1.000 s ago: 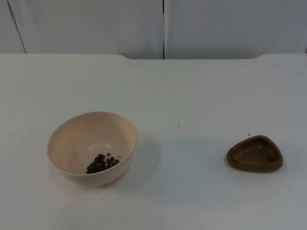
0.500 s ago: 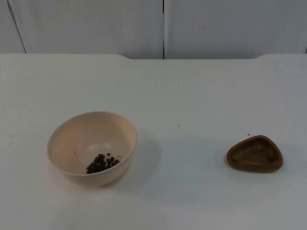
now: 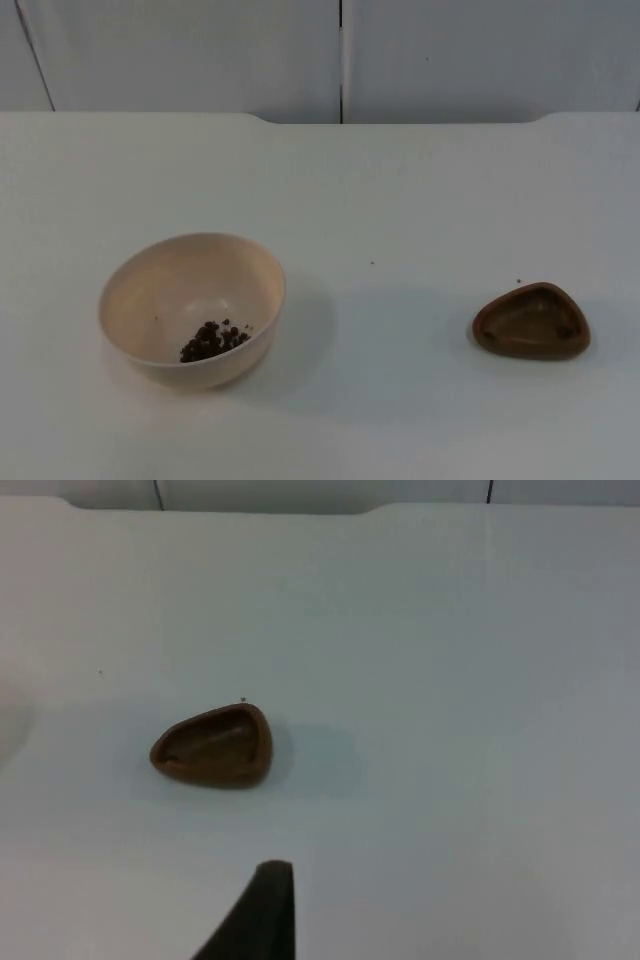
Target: Pick up the bowl with the left hand and pour the coffee beans from the cup into the bowl with the right hand.
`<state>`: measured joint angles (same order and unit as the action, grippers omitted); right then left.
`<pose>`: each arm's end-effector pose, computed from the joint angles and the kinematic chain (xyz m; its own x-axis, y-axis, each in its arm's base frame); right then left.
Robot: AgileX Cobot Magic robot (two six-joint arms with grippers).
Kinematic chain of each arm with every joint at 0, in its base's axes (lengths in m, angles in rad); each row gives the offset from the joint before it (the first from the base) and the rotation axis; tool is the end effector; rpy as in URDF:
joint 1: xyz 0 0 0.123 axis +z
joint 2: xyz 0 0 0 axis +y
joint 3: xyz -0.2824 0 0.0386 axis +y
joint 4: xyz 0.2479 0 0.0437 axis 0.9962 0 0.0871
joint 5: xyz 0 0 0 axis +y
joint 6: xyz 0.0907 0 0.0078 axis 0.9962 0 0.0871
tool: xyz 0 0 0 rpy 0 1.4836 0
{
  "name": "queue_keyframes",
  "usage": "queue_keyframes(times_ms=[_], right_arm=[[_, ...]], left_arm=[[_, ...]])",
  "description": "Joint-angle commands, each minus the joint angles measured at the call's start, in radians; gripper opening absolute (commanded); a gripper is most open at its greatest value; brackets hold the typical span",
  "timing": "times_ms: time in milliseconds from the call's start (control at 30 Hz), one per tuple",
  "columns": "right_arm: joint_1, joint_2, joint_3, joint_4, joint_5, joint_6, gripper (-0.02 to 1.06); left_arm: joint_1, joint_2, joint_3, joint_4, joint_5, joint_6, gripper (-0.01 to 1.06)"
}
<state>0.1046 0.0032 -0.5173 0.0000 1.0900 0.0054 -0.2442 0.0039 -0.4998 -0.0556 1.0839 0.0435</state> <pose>-0.0075 -0.0008 0.2796 -0.4675 -0.0436 -0.8829 -0.1019 0.9948 0.0048 -0.0062 -0.0031 0.2754 -0.4603 0.1327 -0.8778 0.2914 0.9566 -0.0082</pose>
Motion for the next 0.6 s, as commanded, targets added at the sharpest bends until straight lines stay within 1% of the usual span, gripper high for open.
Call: queue_keyframes(times_ms=[0,333,433,467,500,567], right_arm=[[-0.011,-0.003,0.002,0.008,-0.012,0.002,1.05],[-0.016,-0.003,0.002,0.012,-0.012,0.002,1.05],[-0.016,-0.003,0.002,0.012,-0.012,0.002,1.05],[-0.016,-0.003,0.002,0.012,-0.012,0.002,1.05],[-0.016,-0.003,0.002,0.012,-0.012,0.002,1.05],[-0.016,-0.003,0.002,0.012,-0.012,0.002,1.05]], left_arm=[[0.002,-0.004,0.004,-0.003,-0.009,0.0,1.05],[0.002,-0.004,0.004,-0.003,-0.009,0.003,1.05],[0.021,-0.004,0.004,-0.003,-0.009,0.003,1.05],[0.045,-0.004,0.004,-0.003,-0.009,0.003,1.05],[0.045,-0.004,0.004,-0.003,-0.009,0.003,1.05],[0.083,-0.004,0.004,-0.003,-0.009,0.003,1.05]])
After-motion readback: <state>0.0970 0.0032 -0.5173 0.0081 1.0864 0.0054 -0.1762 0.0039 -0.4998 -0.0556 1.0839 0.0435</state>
